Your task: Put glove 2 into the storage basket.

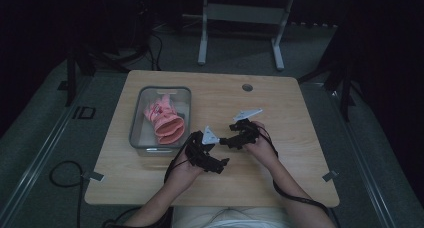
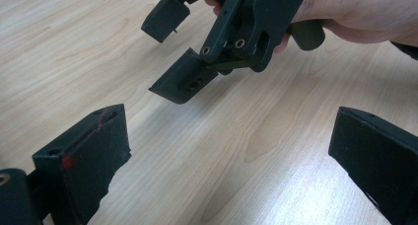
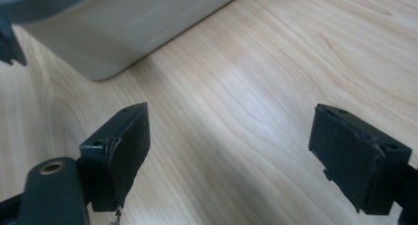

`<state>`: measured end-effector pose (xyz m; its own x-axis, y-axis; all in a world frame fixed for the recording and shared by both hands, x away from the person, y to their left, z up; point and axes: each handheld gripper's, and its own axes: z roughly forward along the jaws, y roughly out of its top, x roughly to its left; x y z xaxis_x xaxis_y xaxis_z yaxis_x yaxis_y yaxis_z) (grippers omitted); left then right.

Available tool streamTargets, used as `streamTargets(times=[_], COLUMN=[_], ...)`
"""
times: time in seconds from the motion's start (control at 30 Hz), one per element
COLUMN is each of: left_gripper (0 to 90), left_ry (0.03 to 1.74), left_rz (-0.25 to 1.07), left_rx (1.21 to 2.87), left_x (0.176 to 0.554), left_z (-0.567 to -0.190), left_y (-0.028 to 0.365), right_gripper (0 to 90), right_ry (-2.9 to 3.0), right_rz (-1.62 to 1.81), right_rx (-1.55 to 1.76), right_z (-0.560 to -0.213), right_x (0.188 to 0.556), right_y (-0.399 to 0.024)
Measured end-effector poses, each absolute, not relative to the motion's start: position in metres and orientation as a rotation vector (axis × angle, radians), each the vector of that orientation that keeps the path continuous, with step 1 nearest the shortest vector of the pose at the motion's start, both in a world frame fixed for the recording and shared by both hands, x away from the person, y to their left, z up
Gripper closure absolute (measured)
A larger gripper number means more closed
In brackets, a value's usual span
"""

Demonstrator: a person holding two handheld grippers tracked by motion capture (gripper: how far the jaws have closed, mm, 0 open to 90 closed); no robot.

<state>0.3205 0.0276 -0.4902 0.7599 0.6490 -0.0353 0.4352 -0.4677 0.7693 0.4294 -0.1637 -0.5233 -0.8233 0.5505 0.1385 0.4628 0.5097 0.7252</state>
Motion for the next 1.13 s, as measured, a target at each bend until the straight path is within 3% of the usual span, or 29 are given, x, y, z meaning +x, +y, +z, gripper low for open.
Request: streamTargets(times=[0.53,0.8,1.13], left_gripper=[1.7,1.7,1.7], left_ry=[0.772,0.789,0.782], left_rz=[0.256,0.216,0.254], left_rx=[2.193,2.159,2.160], left_x=[0.313,0.310,0.307], left_z=[-0.538,-0.550,-0.554], left_y=[0.019,0.022,0.023], right_gripper=[13.8,13.6,13.8], right_ry=[2.604,2.599,2.565], right_rz=[1.184,1.219,1.199], right_rx=[0.897,0.829,0.845], right_z=[-0.546,-0.555,-0.559], right_x=[0.422,0.415,0.414], right_y=[-0.186,-0.192,-0.201])
